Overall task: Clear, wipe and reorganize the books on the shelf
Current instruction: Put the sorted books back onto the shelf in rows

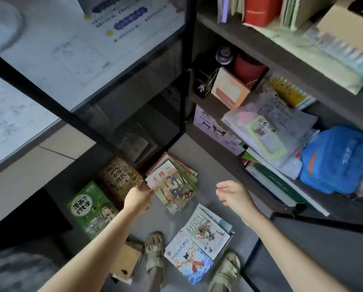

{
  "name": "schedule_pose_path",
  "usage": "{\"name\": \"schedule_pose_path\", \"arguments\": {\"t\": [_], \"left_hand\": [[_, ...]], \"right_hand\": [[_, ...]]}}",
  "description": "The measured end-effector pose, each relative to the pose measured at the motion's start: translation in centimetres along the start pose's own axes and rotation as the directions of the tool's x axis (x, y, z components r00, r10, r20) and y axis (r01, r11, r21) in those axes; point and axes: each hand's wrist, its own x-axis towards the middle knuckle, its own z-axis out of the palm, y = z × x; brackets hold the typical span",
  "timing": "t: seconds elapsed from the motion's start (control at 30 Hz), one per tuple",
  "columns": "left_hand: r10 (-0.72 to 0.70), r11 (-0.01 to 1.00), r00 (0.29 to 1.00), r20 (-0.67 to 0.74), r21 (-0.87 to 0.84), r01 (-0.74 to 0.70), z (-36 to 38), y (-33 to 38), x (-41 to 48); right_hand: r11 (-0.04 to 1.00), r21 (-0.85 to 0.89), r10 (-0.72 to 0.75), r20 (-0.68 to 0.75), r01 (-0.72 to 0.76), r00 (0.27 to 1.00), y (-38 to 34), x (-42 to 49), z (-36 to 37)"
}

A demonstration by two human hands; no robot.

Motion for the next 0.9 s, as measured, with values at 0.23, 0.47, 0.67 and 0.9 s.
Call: {"name": "schedule_pose_path", "arguments": {"t": [0.23, 0.47, 0.67, 0.9], "left_hand": [[-0.334, 0.868, 0.94, 0.067, -0.367, 0.334, 9.0, -11.1, 13.6], [-0.429, 0.719, 0.898, 0.101, -0.564, 0.407, 17.6, -19.0, 27.6], [-0.304, 0.706, 0.94, 0.151, -0.627, 0.329, 22.4, -22.0, 36.9], [-0.157, 0.538, 0.951, 0.267, -0.784, 0.309, 25.3, -22.4, 42.9]], "right_hand": [[0.974, -0.222, 0.034, -0.013, -0.036, 0.999, 8.2, 12.8, 9.6], [0.864, -0.5, -0.072, 0.004, 0.064, 0.997, 16.3, 27.2, 16.4], [0.8, -0.581, -0.176, 0.011, 0.149, 0.984, 19.0, 38.7, 19.6], [0.859, -0.497, -0.093, 0.087, 0.124, 0.992, 20.4, 47.6, 22.5]]}}
